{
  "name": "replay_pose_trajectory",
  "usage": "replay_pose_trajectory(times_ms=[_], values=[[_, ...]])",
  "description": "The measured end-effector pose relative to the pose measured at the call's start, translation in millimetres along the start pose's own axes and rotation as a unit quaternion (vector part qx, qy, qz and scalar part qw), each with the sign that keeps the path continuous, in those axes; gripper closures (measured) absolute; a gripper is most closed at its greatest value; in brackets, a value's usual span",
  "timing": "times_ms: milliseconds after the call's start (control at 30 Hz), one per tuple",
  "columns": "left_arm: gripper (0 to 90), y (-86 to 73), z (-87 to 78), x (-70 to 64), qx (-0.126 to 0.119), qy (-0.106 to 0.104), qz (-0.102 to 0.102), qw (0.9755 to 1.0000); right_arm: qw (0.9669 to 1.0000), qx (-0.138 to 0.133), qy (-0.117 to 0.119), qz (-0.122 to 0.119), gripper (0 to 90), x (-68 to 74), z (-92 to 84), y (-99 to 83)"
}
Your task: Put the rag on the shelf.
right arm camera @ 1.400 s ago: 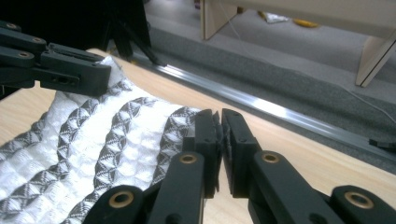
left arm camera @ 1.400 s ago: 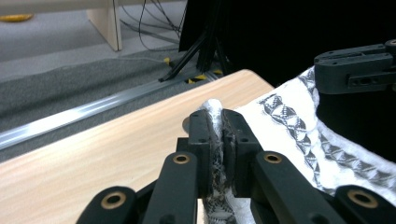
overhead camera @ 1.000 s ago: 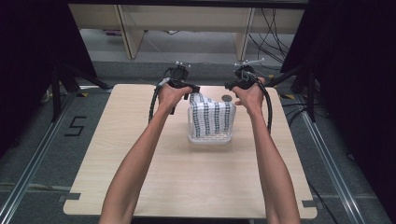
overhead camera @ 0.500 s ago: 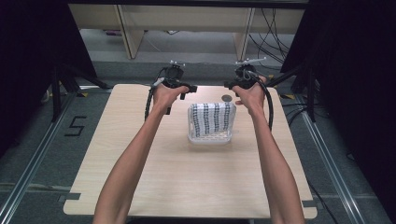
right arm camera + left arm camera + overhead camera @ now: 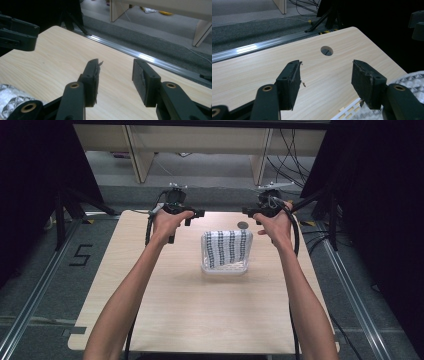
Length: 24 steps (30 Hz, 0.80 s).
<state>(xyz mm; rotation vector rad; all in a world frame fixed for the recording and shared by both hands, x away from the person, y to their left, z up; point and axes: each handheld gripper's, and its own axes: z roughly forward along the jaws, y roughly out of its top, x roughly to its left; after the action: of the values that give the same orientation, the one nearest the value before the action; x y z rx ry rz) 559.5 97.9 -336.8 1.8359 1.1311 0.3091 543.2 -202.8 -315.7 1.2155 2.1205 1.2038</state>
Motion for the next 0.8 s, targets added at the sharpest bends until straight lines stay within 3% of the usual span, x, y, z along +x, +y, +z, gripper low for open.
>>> replay_pose_trajectory(times_ms=[200,267,300,467,567,600,633,733,800], values=[[36.5,-2.9,-7.9,1.4,-0.003,0.003,0.001,1.0000,0.9998,-0.010,0.010,-0.012,55.9,-0.9,-8.1,-3.2],[35.7,-3.8,-10.9,0.2,-0.003,-0.004,0.000,1.0000,0.9998,-0.012,0.019,-0.002,55.0,0.9,-11.2,-4.1],[35.4,-4.4,-12.6,-0.3,0.001,-0.009,0.005,1.0000,0.9997,-0.011,0.021,0.005,54.6,2.5,-13.1,-4.8],[33.0,-8.8,-20.4,-6.7,0.001,-0.007,0.021,0.9998,0.9992,-0.019,0.036,-0.004,51.3,4.6,-17.7,-7.6],[30.6,-10.8,-25.1,-9.7,0.000,-0.009,0.023,0.9997,0.9993,-0.016,0.033,0.008,48.1,6.7,-21.2,-10.3],[29.8,-11.3,-27.2,-10.2,0.001,-0.011,0.026,0.9996,0.9993,-0.019,0.031,-0.006,46.7,4.6,-22.3,-10.6],[29.4,-12.4,-28.4,-11.6,-0.002,-0.008,0.026,0.9996,0.9993,-0.017,0.033,0.006,45.9,6.1,-24.2,-11.3],[27.1,-13.9,-32.8,-14.1,0.001,-0.007,0.033,0.9994,0.9993,-0.017,0.033,0.009,43.3,8.3,-29.8,-12.3],[26.4,-14.9,-35.3,-16.1,0.000,-0.010,0.036,0.9993,0.9990,-0.024,0.037,-0.003,42.0,8.3,-31.1,-12.7]])
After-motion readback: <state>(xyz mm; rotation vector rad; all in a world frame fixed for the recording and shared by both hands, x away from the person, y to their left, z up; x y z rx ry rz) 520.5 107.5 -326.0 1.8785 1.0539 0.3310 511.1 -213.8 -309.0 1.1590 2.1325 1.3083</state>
